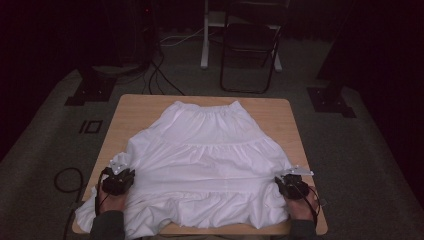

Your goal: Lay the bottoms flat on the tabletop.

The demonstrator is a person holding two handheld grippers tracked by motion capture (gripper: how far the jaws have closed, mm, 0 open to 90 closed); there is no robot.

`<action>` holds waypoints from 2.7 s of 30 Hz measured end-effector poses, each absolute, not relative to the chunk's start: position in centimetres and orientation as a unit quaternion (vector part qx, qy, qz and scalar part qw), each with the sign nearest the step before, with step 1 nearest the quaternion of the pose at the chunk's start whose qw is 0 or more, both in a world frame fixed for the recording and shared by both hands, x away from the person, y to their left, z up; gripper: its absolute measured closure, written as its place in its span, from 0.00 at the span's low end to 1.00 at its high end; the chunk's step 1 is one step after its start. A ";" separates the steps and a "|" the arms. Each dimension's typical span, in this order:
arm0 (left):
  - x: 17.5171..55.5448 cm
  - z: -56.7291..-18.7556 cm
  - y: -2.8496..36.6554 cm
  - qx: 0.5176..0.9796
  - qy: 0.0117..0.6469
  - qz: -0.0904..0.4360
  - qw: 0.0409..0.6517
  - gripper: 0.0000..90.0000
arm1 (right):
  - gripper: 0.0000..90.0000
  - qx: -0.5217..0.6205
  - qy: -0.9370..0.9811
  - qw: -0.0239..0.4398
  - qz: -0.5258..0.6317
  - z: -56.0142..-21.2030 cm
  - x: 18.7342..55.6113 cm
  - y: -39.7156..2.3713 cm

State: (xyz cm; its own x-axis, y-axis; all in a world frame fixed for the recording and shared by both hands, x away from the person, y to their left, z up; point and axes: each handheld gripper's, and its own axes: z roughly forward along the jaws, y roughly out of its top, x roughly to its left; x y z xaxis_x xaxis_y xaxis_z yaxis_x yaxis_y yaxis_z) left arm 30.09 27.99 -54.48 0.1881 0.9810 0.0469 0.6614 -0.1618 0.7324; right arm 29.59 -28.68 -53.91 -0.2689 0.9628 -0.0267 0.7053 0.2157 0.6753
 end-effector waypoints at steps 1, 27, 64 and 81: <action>30.0 -54.5 28.1 0.712 0.577 0.269 0.296 0.84 | 0.85 0.561 0.746 0.227 0.278 -53.8 29.5 -28.7; 24.7 -54.2 28.1 0.724 0.577 0.235 0.296 0.87 | 0.94 0.586 0.737 0.224 0.252 -53.4 23.4 -31.5; 27.7 -53.5 30.6 0.719 0.597 0.298 0.194 0.91 | 0.78 0.593 0.717 0.239 0.278 -52.9 27.0 -34.1; 25.3 -49.8 33.0 0.671 0.620 0.343 0.220 0.75 | 0.95 0.601 0.706 0.255 0.275 -52.0 26.5 -34.5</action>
State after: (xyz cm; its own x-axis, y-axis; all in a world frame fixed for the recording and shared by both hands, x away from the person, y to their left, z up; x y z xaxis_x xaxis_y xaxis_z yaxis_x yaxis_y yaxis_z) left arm 25.31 32.97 -49.81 -0.0040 0.9822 0.1878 0.6803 -0.1349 0.7204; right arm 26.50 -34.49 -52.03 -0.1476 0.9886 -0.0299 0.7081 0.1268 0.6947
